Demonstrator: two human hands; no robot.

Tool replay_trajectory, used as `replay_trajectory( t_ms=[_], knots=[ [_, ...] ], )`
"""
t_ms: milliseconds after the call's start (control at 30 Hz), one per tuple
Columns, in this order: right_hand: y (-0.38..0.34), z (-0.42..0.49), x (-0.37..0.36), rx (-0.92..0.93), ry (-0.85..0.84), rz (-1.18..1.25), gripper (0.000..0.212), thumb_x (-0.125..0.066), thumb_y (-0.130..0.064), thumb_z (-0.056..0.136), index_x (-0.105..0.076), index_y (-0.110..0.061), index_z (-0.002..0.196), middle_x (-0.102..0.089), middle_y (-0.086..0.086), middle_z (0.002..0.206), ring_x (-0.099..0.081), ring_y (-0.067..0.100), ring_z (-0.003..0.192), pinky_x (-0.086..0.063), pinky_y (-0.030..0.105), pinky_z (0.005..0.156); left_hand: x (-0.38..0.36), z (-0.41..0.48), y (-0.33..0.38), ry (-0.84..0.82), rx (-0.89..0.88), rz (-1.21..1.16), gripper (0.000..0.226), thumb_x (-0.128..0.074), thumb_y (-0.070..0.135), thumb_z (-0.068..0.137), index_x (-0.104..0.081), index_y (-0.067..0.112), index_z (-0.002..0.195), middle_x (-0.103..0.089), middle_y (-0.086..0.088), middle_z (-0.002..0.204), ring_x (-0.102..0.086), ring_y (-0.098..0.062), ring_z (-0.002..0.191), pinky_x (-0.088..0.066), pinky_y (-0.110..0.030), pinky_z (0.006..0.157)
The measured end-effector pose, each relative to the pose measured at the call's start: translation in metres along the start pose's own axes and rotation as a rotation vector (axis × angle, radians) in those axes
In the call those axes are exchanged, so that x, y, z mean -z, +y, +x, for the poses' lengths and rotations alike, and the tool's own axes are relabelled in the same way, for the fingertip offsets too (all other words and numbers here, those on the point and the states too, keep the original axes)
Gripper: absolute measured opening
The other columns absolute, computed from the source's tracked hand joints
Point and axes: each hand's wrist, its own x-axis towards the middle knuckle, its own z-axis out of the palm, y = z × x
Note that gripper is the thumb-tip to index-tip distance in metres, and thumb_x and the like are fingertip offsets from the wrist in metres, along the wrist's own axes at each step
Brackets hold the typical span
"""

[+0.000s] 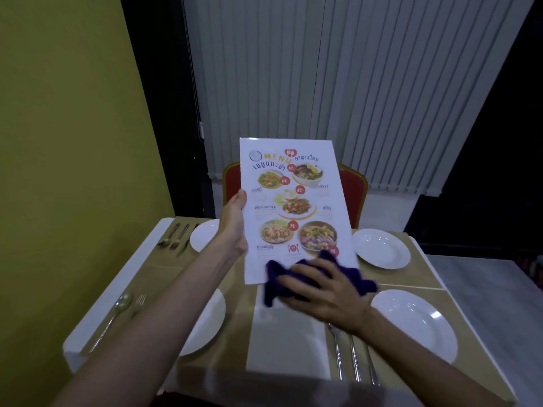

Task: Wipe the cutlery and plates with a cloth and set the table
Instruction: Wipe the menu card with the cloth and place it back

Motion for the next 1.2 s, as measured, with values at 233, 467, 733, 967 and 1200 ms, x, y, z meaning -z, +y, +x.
replay_trajectory(
  t_ms=[233,467,733,967,1200],
  knots=[
    [-0.002,-0.015,-0.003,-0.071,0.016,0.026,0.022,-0.078,-0.024,0.085,-0.073,-0.031,0.105,-0.060,-0.002,0.129,-0.065,0.023,0.111,-0.050,0.043,0.095,0.004,0.000,0.003,-0.016,0.120,-0.003,0.041,-0.037,0.042,0.103,-0.065,0.013,0.113,-0.072,-0.017,0.103,-0.067,-0.035,0.093,-0.053,-0.047,0.069],
    [0.041,0.012,0.010,-0.849,0.014,0.189,0.035,-0.057,-0.023,0.085,-0.055,-0.021,0.120,-0.051,0.006,0.133,-0.048,0.029,0.114,-0.043,0.043,0.094,0.014,0.000,-0.024,-0.039,0.015,-0.064,0.051,-0.053,0.050,0.090,-0.060,0.018,0.130,-0.065,-0.017,0.127,-0.063,-0.041,0.113,-0.046,-0.064,0.096],
    [0.008,0.007,0.000,-0.601,-0.131,-0.004,0.032,-0.063,-0.030,0.089,-0.068,-0.026,0.120,-0.060,0.002,0.136,-0.056,0.031,0.115,-0.045,0.044,0.090,0.017,0.000,-0.041,-0.008,0.034,-0.129,0.053,-0.050,0.051,0.093,-0.059,0.016,0.132,-0.064,-0.017,0.128,-0.063,-0.039,0.113,-0.046,-0.059,0.100],
    [0.063,0.040,-0.024,-0.908,-0.206,-0.073,0.040,-0.048,-0.040,0.096,-0.056,-0.025,0.132,-0.057,0.003,0.135,-0.053,0.033,0.108,-0.046,0.046,0.079,0.033,-0.003,-0.065,-0.030,0.075,-0.078,0.043,-0.047,0.042,0.099,-0.063,0.013,0.126,-0.068,-0.017,0.122,-0.065,-0.039,0.112,-0.045,-0.059,0.100],
    [0.093,0.001,-0.080,-1.206,-0.239,0.125,0.038,-0.053,-0.029,0.099,-0.052,-0.027,0.138,-0.054,0.011,0.132,-0.054,0.034,0.106,-0.050,0.042,0.080,0.085,0.021,-0.070,0.064,0.048,0.013,0.043,-0.046,0.040,0.099,-0.059,0.010,0.127,-0.068,-0.021,0.120,-0.066,-0.043,0.105,-0.048,-0.067,0.092]
  ],
)
